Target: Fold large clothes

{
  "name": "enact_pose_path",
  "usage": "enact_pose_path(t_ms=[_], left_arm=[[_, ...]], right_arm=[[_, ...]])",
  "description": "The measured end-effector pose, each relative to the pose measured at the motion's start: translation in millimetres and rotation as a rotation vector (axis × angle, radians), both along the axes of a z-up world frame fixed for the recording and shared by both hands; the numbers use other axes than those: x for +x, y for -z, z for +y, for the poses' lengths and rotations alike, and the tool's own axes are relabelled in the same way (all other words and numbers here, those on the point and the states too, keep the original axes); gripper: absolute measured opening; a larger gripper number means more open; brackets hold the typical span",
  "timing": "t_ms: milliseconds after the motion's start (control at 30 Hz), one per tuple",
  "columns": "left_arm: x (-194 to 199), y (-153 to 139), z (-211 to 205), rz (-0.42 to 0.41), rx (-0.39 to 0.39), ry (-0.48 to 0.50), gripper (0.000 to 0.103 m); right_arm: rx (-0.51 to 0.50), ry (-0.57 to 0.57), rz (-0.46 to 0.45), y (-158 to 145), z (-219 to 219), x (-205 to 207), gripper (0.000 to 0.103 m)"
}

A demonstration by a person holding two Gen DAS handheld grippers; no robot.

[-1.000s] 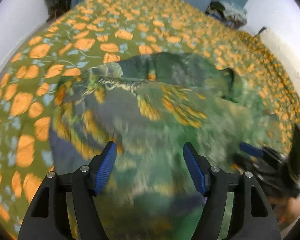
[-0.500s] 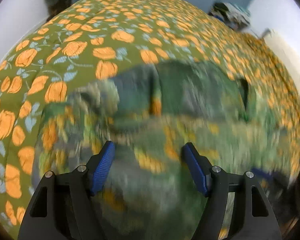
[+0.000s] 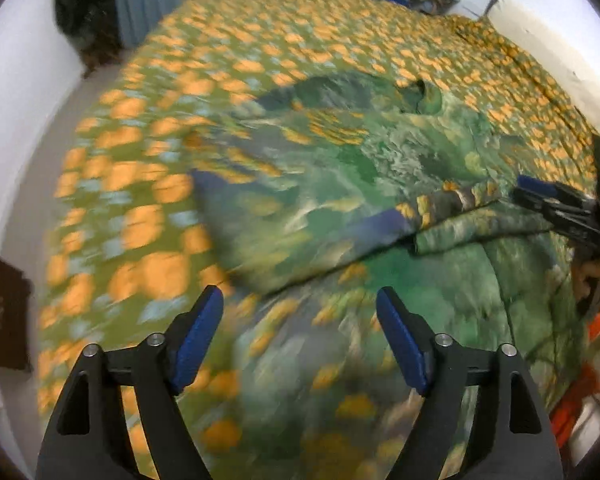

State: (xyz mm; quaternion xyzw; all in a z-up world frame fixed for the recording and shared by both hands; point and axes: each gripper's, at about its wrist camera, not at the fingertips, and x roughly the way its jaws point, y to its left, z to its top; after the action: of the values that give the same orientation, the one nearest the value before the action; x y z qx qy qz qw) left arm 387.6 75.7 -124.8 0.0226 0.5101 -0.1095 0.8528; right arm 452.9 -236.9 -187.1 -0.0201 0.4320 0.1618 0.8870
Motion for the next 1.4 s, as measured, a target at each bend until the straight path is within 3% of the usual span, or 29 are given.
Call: enact_pose_path(t_ms=[200,267,333,400,467,533,633,767,867,1000,1067,1100,1133,1167,1200,1267,1333,1400], left_arm=[[-69.7,-58.2,52.3,-0.101,0.173,-0.057,0.084],[-92.8,-76.8,70.3,-0.129,0.251,-0.068,0.091],[-110.4,-83.2,83.5,-0.129,0.265,-0.075,0.099],[-123.3,-73.1,88.3,-0.079,0.182,-0.077,0.099],[-133.0,-43.8,85.5,-0.013,0.034,-0.094,0.099],[-135.9,-8.7,71.8,0.066,-0.04,-0.096,0.098],[-133.4,36.7,35.7,0.138,-0.054,-0.039,0.093],[-123.4,68.0,8.6,0.179,-0.048,0.016,0.093],[-120.2,83.4,4.4,0.209,-0.024,0.016,0.094],[-120.1,92.1,12.0,0.248,-0.088,-0.001,0.097],[-121.2,95.4,13.7,0.275,-0.107,0.011,0.097],[-124.5,95.4,17.1,0.28,-0.113,0.012,0.096],[-126.3,95.1,17.8,0.29,-0.123,0.013,0.093],[-128.4,94.3,18.2,0.304,-0.133,0.014,0.089],[-129.8,93.3,18.6,0.312,-0.135,0.016,0.078],[-137.7,88.4,20.6,0.322,-0.119,0.017,0.061],[-144.2,87.4,19.1,0.332,-0.102,0.013,0.03],[-146.2,81.0,24.4,0.338,-0.124,0.001,0.018]], right_arm=[[-0.116,0.051,-0.105,-44.0,-66.9,-90.1,0.065],[-0.168,0.077,-0.126,-59.4,-92.6,-119.6,0.065],[-0.209,0.106,-0.118,-72.9,-122.0,-150.1,0.065],[-0.223,0.116,-0.076,-78.1,-143.8,-171.7,0.071],[-0.219,0.11,0.016,-69.9,-163.4,-196.7,0.075],[-0.192,0.11,0.105,-51.4,-176.6,-215.3,0.075],[-0.118,0.142,0.246,-14.9,-192.7,-233.4,0.075],[0.015,0.189,0.362,22.4,-198.1,-240.9,0.075],[0.067,0.169,0.424,44.6,-187.2,-235.7,0.075],[0.087,0.146,0.473,65.9,-175.4,-233.6,0.077],[0.109,0.149,0.482,64.3,-177.3,-233.3,0.07],[0.12,0.143,0.481,61.1,-178.0,-233.7,0.05],[0.12,0.138,0.476,56.8,-178.4,-234.9,0.034],[0.118,0.129,0.471,53.4,-178.1,-236.5,0.032],[0.123,0.116,0.464,47.4,-177.1,-238.6,0.026],[0.147,0.11,0.446,34.3,-175.2,-241.3,0.023],[0.193,0.113,0.426,21.0,-176.9,-241.3,0.018],[0.233,0.118,0.406,8.2,-177.1,-240.3,0.017]])
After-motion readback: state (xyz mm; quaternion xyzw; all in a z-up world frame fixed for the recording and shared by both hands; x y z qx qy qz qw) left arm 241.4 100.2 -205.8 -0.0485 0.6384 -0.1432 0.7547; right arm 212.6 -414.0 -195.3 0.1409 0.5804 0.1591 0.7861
